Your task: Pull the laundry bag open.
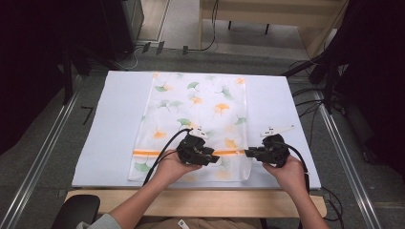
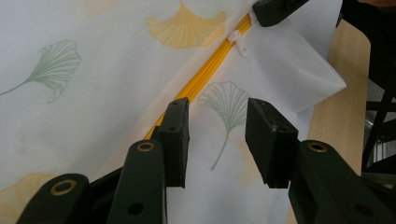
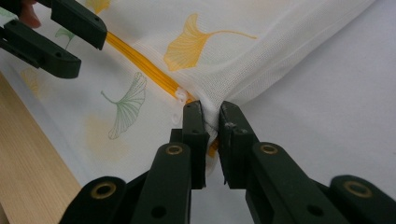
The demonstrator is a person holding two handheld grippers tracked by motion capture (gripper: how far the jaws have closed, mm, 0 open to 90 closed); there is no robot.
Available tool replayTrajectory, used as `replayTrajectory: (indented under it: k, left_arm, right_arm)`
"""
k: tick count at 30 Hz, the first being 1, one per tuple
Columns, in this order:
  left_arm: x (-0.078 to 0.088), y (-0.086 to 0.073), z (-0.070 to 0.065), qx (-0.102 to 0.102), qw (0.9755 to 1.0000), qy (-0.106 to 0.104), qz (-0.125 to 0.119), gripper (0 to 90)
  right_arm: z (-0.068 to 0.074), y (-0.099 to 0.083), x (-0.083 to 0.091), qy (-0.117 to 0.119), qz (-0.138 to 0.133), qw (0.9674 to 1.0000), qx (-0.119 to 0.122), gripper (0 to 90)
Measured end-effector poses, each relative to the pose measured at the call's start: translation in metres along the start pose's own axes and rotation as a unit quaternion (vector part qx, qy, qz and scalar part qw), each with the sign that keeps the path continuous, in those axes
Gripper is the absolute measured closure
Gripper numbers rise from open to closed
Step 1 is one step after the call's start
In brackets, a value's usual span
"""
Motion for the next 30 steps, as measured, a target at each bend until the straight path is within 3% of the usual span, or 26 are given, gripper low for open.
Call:
replayTrajectory:
  k: [4, 7, 11, 14, 19, 22, 23, 30]
  left_arm:
    - [-0.005, 0.004, -0.006, -0.003, 1.0000, 0.001, 0.006, 62.1]
    - [-0.008, 0.006, -0.009, -0.008, 0.9999, 0.000, 0.007, 68.6]
    - [-0.014, 0.008, -0.014, -0.010, 0.9999, -0.002, 0.014, 68.2]
    - [-0.018, 0.012, -0.018, -0.009, 0.9999, -0.005, 0.014, 64.7]
    - [-0.027, 0.019, -0.027, -0.033, 0.9993, 0.009, 0.014, 55.9]
    - [-0.031, 0.022, -0.028, -0.018, 0.9997, 0.002, 0.014, 53.2]
    - [-0.032, 0.022, -0.028, -0.013, 0.9998, -0.005, 0.016, 48.5]
    - [-0.038, 0.023, -0.030, -0.011, 0.9998, -0.012, 0.010, 40.9]
  right_arm:
    - [0.001, 0.000, 0.000, 0.001, 0.000, 1.0000, -0.001, 83.7]
    - [0.002, 0.001, 0.000, 0.002, -0.001, 1.0000, 0.000, 83.7]
    - [0.002, 0.001, 0.000, 0.003, -0.001, 1.0000, 0.000, 83.7]
    - [0.003, 0.001, 0.001, 0.005, -0.002, 1.0000, -0.001, 83.7]
    - [0.005, 0.002, 0.002, 0.006, -0.003, 1.0000, 0.004, 83.7]
    - [0.006, 0.002, 0.002, 0.007, -0.001, 1.0000, 0.003, 83.7]
    - [0.007, 0.003, 0.002, 0.008, -0.003, 1.0000, 0.004, 83.8]
    - [0.008, 0.004, 0.001, 0.010, -0.002, 0.9999, 0.008, 83.8]
Point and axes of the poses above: each handheld gripper's, and its own axes: x roughly backward along the jaws, y roughly out of its top, z roughly to its left, the point moved 10 cm from there along -x, roughly forward along the jaws, and after that the axes turned 12 degrees about y, right-handed, at the moved point
